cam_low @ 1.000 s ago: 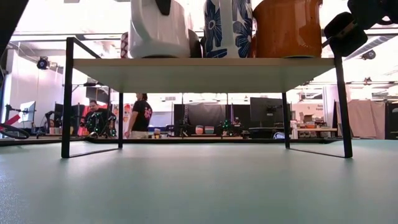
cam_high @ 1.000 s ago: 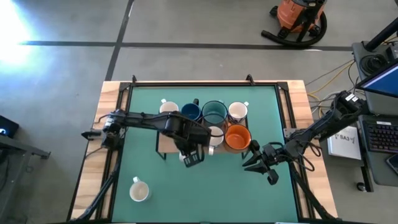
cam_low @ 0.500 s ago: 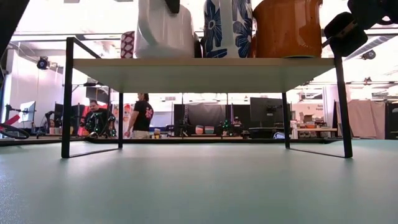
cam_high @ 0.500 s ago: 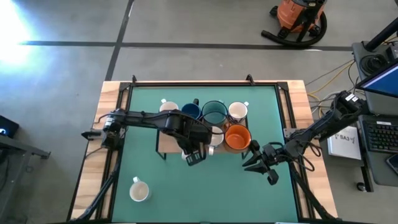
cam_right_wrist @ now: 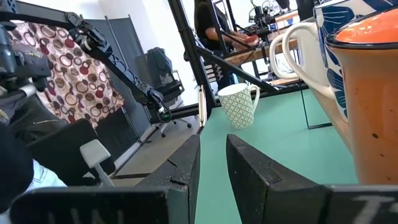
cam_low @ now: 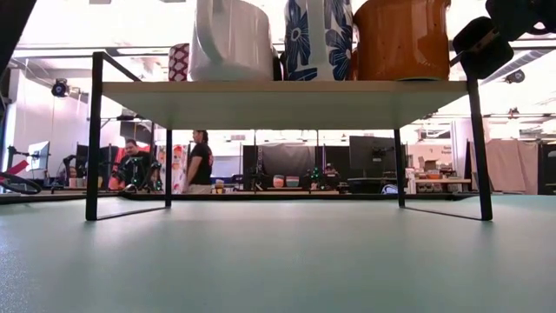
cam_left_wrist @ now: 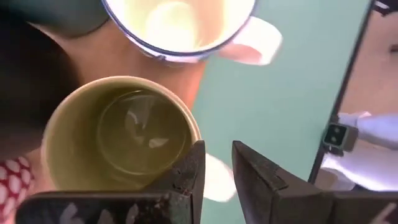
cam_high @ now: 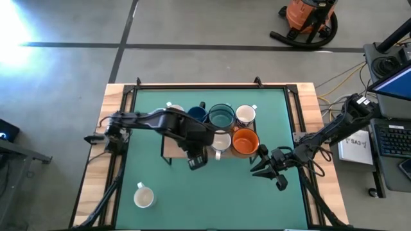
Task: Place coffee mugs
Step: Put the white green mug on the shelf
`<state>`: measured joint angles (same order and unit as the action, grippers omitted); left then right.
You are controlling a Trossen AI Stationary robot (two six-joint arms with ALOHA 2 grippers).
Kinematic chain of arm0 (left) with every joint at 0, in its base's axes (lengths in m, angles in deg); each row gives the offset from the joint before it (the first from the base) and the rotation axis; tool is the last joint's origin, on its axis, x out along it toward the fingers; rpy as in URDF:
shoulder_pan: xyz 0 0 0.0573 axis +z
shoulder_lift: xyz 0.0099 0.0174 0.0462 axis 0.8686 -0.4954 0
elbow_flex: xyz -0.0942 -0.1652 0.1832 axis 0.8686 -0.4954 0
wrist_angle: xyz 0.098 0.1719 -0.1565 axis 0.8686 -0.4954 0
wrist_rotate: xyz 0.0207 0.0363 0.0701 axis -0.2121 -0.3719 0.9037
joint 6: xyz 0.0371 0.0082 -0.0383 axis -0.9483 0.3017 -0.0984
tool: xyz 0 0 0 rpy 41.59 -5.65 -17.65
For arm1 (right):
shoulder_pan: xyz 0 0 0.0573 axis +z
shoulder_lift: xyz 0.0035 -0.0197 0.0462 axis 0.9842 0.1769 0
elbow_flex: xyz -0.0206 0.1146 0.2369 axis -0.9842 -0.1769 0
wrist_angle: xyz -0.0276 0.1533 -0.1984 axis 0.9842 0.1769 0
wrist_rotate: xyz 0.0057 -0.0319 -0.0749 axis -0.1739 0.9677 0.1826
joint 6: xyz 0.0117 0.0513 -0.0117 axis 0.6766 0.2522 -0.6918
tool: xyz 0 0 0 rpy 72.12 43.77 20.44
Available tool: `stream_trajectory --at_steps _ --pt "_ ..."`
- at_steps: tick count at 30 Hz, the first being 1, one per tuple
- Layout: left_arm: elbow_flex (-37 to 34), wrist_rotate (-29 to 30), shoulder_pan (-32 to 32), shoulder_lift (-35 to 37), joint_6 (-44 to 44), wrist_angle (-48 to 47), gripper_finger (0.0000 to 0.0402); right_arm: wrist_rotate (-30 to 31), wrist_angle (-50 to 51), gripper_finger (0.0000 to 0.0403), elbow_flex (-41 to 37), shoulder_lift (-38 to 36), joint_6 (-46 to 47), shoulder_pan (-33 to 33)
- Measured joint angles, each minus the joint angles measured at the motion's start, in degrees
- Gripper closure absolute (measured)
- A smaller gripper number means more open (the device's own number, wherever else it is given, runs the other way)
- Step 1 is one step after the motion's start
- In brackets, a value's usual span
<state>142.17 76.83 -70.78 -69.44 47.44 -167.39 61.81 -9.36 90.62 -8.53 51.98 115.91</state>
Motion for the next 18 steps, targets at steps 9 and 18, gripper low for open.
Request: stream_trajectory --at_steps 9,18 --pt "-3.2 -1.0 -3.0 4.9 -18.8 0.0 0.0340 0.0 0.0 0.0335 0.0 0.0 0.0 0.0" --pt "-16.2 0.5 -2.9 8.0 -25.7 -0.1 0.0340 0.0 0.0 0.0335 0.0 0.0 0.0 0.0"
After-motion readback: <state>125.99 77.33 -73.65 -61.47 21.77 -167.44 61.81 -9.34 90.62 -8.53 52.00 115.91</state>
